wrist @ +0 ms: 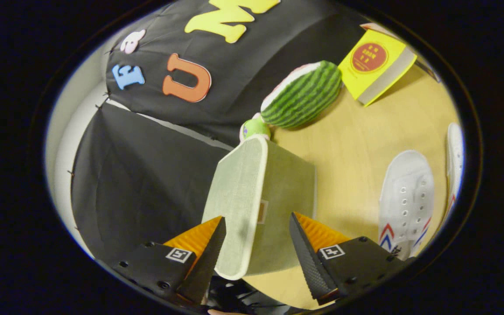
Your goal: Open the storage box then place both shoes into the box .Put the left shoe in first, then the right shoe, with the right side of both shoes facing outward in a uniform manner.
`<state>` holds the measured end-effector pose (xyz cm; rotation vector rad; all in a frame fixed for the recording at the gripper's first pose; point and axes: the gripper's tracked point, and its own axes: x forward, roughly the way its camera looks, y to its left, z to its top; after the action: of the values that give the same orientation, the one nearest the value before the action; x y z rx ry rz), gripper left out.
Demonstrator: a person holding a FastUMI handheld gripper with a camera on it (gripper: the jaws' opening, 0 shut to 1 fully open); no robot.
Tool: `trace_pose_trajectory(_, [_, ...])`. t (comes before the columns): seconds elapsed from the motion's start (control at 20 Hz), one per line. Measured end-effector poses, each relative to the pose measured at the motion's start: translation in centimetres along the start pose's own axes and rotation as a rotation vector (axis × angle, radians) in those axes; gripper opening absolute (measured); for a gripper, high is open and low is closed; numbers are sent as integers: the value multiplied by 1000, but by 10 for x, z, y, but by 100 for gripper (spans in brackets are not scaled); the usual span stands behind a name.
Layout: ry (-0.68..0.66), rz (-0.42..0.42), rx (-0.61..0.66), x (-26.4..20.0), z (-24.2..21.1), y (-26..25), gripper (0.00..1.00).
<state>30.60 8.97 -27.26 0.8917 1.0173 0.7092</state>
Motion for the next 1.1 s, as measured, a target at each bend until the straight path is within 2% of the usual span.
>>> trace_pose_trajectory(0.1, [21, 55, 95, 9, 3, -1, 82])
trace_pose_trajectory(0.15, [19, 89, 134, 15, 5, -1, 68])
trace_pose_trajectory(0.2, [42, 87, 160, 21, 1, -5, 54])
trace_pose_trajectory(0.25, [57, 136, 186, 21, 0, 0, 40])
trace_pose_trajectory(0.3, [65, 154, 186, 17, -1, 3, 34])
trace_pose_trajectory(0.35, [43, 162, 171, 20, 2, 7, 20])
trace_pose_trajectory(0.45, [29, 135, 122, 17, 3, 6, 5])
trace_pose_trajectory(0.65, [15, 108, 41, 11, -1, 36, 5])
trace_pose_trajectory(0.8, [-29, 138, 25, 6, 0, 77, 5])
trace_pose_trajectory(1.0, [-115, 132, -113, 11, -9, 126, 5])
trace_pose_trajectory(1.1, [-151, 147, -129, 17, -17, 150, 5])
